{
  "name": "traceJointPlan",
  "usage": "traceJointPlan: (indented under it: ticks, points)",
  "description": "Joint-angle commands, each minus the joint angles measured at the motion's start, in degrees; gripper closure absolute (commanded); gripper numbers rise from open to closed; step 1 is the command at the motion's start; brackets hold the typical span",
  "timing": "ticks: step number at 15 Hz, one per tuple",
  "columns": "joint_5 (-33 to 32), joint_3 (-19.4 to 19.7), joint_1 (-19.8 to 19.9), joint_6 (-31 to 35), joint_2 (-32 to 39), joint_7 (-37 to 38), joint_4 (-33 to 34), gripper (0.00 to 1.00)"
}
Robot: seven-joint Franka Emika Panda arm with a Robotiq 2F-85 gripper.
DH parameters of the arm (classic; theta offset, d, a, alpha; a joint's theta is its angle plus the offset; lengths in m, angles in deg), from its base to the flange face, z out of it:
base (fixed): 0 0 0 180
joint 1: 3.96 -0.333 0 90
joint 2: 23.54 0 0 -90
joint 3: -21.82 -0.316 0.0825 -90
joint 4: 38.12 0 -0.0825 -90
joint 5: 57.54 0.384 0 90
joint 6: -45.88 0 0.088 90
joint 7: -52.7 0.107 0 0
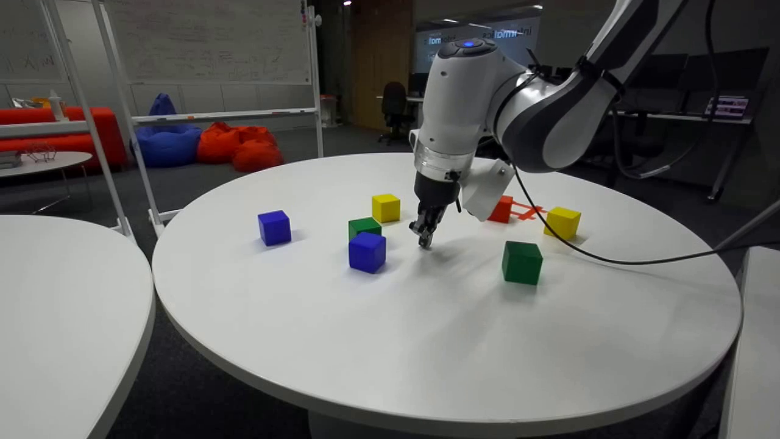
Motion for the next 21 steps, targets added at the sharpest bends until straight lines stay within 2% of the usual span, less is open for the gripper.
traceJointPlan:
  ticks: [1, 6, 12, 14, 15, 18, 21]
  points:
    - [2.23, 2.43, -2.53, 0.59, -0.17, -1.33, -0.17, 0.99]
    - [3.24, 2.73, -2.88, 1.99, -1.30, -0.46, -1.14, 1.00]
    - [0.62, 5.33, -8.07, 2.29, -10.11, 5.35, -6.24, 1.00]
    - [-0.95, 4.73, -8.07, 1.81, -11.50, 6.90, -6.48, 1.00]
    - [0.74, 3.78, -7.32, 1.35, -7.53, 5.01, -2.69, 0.99]
    - [0.62, 3.82, -7.71, 1.34, -9.59, 5.34, -4.05, 1.00]
    - [-0.05, 4.74, -8.51, -0.48, -7.85, 6.73, -1.85, 1.00]
